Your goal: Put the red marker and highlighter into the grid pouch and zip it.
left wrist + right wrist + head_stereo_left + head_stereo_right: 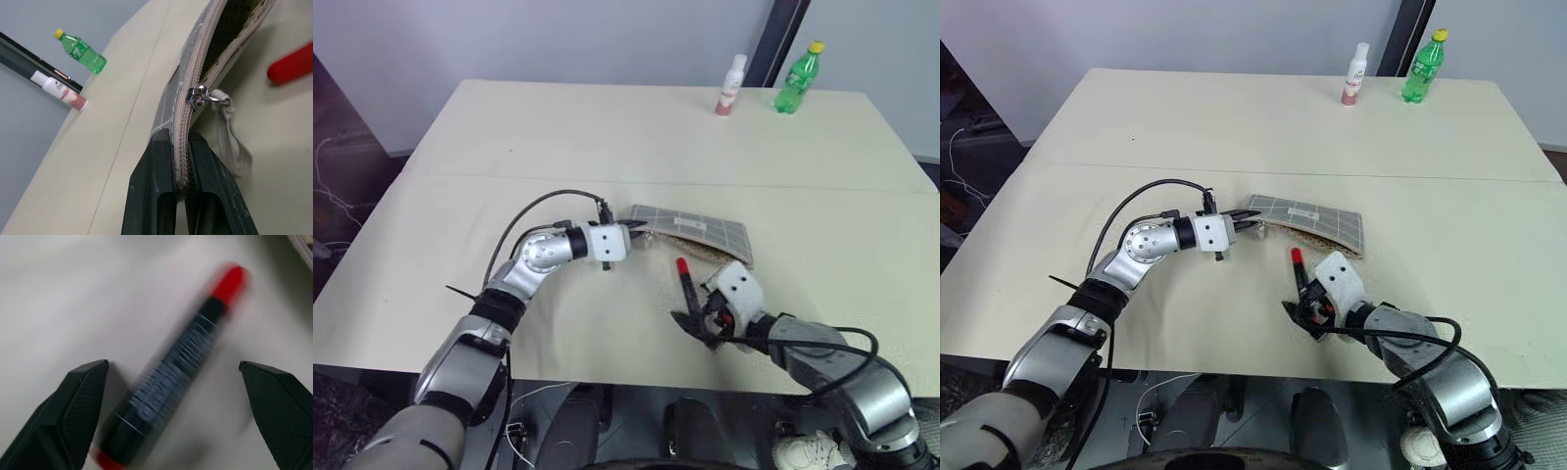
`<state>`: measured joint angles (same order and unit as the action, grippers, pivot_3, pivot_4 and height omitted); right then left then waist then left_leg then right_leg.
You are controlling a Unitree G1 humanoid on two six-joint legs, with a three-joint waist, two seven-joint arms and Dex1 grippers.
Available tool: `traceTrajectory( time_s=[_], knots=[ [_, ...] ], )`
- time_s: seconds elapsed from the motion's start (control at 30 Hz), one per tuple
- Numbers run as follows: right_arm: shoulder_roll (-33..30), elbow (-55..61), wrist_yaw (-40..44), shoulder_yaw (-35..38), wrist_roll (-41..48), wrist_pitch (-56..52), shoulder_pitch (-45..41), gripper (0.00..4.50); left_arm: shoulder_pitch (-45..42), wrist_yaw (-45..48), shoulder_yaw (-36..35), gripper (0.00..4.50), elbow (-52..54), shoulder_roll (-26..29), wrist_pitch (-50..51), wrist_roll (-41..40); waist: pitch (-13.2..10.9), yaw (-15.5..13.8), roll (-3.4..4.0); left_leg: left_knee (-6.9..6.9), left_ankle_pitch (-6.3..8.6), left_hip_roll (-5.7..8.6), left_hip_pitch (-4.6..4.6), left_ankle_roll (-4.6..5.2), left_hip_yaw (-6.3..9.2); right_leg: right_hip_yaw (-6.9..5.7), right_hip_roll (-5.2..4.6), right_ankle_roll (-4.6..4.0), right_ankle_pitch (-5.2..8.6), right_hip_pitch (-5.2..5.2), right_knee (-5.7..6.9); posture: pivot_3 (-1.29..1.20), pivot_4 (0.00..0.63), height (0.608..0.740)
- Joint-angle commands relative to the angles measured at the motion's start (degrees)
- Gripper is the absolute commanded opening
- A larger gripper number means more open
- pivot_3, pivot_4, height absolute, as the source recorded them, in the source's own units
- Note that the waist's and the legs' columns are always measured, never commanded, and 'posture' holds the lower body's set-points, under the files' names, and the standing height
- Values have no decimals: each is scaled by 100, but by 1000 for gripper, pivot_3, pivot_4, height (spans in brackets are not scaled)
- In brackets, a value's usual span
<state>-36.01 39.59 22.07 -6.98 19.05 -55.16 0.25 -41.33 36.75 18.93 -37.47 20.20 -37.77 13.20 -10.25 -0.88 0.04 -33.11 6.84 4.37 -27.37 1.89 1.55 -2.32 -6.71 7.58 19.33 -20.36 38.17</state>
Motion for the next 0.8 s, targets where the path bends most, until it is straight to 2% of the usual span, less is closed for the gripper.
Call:
traceTrajectory(
  time_s=[0.03,0.07,0.13,0.27,0.3,0.4,0.57,0.8],
  knots=[
    [-175,-162,-41,-25,-234,-34,140,3912,-78,-105,-108,0,213,52,-65,-3,0,0,0,0,0,0,0,0,0,0,0,0,0,1,0,0,150,740],
    [-212,-179,-38,-37,-256,-15,157,3604,-68,-116,-101,0,216,62,-71,11,1,1,-1,0,0,0,0,0,0,0,0,0,0,1,0,0,150,740],
    [-254,-218,-59,-65,-321,46,140,2682,-52,-135,-88,0,226,71,-73,28,1,-1,-2,0,0,0,1,0,0,0,0,0,0,2,0,0,150,740],
    [-415,-196,136,-110,-345,298,72,565,-63,-168,-70,0,229,55,-62,34,3,-2,-4,-2,0,0,1,0,0,0,2,0,0,3,0,0,150,740],
    [-520,-156,289,-123,-343,464,83,326,-72,-171,-68,0,220,49,-63,34,2,-5,-4,-3,0,0,1,0,0,0,2,0,0,4,0,0,150,740],
    [-741,-86,666,203,-272,1060,54,320,-96,-139,-57,0,176,24,-102,13,2,-8,-4,-4,0,3,1,0,0,-1,1,0,0,4,0,0,150,740],
    [-893,-368,835,892,-231,1267,-163,320,-85,-89,-27,0,174,-20,-145,-9,2,7,-4,-3,-1,3,0,1,0,-1,2,2,-1,3,1,0,150,740],
    [-1019,-632,1190,1262,-279,1628,47,320,-40,-90,34,0,192,-123,-146,26,2,2,-5,-2,-1,3,0,4,0,-3,2,2,-1,3,0,0,150,740]
  ],
)
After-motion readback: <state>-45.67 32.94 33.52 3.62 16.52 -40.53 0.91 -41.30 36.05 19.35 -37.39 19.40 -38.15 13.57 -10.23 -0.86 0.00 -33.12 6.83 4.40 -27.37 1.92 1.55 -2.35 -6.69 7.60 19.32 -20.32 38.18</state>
